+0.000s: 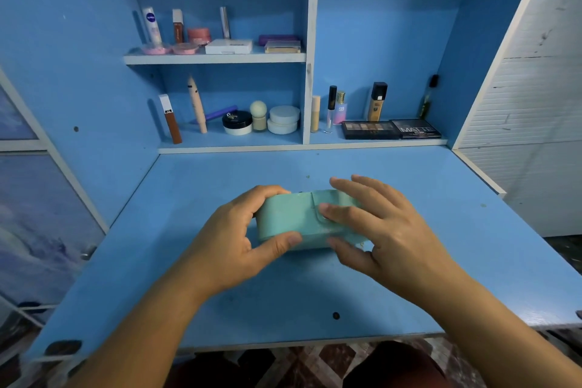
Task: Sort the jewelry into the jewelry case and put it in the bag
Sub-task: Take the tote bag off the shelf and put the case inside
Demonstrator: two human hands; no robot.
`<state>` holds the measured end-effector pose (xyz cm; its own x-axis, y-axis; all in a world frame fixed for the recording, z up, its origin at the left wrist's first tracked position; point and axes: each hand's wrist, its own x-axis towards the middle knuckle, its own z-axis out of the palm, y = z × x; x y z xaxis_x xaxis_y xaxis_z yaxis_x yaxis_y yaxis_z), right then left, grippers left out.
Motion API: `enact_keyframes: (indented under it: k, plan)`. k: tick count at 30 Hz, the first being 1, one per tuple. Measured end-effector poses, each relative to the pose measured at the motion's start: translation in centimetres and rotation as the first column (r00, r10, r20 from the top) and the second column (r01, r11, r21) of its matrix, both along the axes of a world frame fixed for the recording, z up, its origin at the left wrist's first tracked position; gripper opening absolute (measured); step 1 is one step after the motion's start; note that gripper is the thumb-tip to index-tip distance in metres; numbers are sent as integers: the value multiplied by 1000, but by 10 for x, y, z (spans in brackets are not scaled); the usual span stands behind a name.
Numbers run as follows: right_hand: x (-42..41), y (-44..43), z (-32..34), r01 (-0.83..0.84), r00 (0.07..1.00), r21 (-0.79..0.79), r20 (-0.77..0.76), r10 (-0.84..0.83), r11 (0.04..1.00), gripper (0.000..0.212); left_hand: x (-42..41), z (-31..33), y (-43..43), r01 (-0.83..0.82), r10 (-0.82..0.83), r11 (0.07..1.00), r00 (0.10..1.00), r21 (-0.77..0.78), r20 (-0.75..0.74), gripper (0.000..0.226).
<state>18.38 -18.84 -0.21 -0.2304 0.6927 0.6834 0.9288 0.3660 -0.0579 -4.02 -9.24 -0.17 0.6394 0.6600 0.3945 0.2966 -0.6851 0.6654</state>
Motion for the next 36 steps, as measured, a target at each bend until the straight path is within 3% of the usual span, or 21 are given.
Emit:
enact_keyframes:
  k: [5, 16, 20, 23, 26, 29, 36]
  plan:
    - [10, 0, -3, -48, 999, -37, 23, 48, 998, 35, 2, -13, -4, -53, 24, 969, 992, 243, 121, 56]
    - [6, 5, -9, -89, 989, -32, -125, 85, 996, 25, 4, -13, -4, -62, 35, 988, 983, 145, 183, 56]
    - [5, -2, -5, -64, 994, -39, -86, 61, 997, 24, 0, -10, -9, -34, 13, 992, 985, 122, 171, 56]
    - [5, -15, 2, -105, 971, -94, -225, 81, 990, 47, -5, -11, -16, -33, 15, 991, 991, 128, 137, 56]
    - [13, -26, 9, -93, 909, -303, -415, -43, 948, 78, -6, -13, -24, -35, 15, 985, 993, 172, 118, 54]
    - [19, -28, 5, -128, 908, -433, -412, -70, 892, 69, -7, -15, -26, -27, 1, 978, 992, 207, 123, 53]
    - [12, -28, -29, -76, 926, -330, -374, -56, 941, 45, -6, -35, -25, -44, 24, 976, 995, 213, 96, 42]
